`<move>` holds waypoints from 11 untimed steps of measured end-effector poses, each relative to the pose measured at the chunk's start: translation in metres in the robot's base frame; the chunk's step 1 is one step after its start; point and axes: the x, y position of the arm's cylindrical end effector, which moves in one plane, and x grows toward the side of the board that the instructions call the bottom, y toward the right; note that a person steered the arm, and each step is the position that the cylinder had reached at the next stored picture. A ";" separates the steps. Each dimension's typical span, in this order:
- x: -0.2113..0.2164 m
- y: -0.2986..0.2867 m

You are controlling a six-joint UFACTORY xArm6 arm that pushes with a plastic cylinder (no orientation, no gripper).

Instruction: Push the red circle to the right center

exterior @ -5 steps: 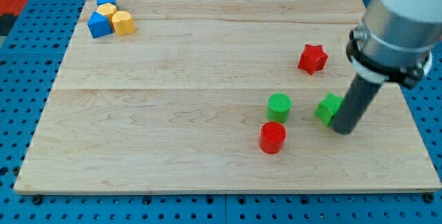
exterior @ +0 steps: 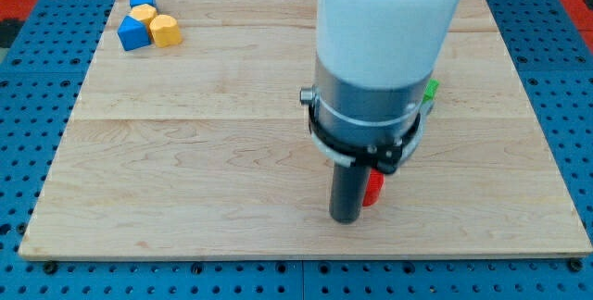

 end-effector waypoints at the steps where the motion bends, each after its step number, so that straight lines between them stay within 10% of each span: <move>1: -0.024 0.022; 3: -0.132 0.022; 6: -0.064 -0.035; 11: -0.131 0.218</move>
